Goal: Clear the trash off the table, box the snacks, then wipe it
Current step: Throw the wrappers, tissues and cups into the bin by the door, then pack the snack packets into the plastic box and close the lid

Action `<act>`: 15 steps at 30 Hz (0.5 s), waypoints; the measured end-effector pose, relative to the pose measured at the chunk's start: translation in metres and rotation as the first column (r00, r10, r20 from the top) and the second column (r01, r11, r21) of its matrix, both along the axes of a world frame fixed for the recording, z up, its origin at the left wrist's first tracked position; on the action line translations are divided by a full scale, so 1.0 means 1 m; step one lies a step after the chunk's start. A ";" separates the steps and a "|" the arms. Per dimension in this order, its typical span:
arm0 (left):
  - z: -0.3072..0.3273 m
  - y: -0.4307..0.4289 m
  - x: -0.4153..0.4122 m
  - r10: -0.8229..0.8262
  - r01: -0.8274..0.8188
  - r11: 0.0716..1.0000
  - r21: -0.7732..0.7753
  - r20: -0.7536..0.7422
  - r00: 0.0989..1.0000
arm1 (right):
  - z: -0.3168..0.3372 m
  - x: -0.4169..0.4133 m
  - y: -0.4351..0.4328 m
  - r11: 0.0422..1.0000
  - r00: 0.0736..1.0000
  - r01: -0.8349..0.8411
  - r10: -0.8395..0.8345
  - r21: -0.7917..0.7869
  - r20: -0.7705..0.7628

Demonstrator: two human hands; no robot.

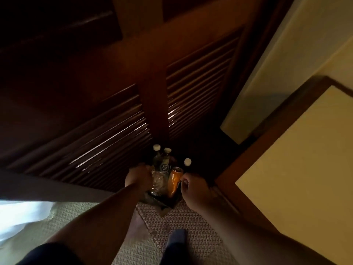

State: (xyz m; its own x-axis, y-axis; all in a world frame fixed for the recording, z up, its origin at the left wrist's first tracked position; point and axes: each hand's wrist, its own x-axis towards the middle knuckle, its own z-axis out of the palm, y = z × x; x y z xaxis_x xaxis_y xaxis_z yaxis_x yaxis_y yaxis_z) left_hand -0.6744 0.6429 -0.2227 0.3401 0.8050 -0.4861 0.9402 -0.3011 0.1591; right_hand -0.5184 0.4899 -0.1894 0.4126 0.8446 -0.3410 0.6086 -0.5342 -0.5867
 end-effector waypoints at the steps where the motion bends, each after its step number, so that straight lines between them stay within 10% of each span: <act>1: 0.004 0.003 0.000 0.000 0.000 1.000 0.007 0.027 1.000 | 0.002 -0.002 0.006 1.000 1.000 0.000 0.000 -0.014 -0.004; 15: 0.164 -0.024 0.154 -0.327 0.292 0.943 0.161 0.614 0.719 | 0.144 0.094 -0.014 0.923 0.957 0.259 -0.285 0.284 0.056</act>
State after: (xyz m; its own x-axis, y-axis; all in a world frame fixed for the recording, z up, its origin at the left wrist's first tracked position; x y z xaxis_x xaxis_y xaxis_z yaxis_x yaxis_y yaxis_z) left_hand -0.5205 0.6188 -0.0587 0.7862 0.6168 -0.0378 0.4873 -0.5813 0.6517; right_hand -0.4249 0.4754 -0.0453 0.6584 0.7500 -0.0635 0.5219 -0.5157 -0.6795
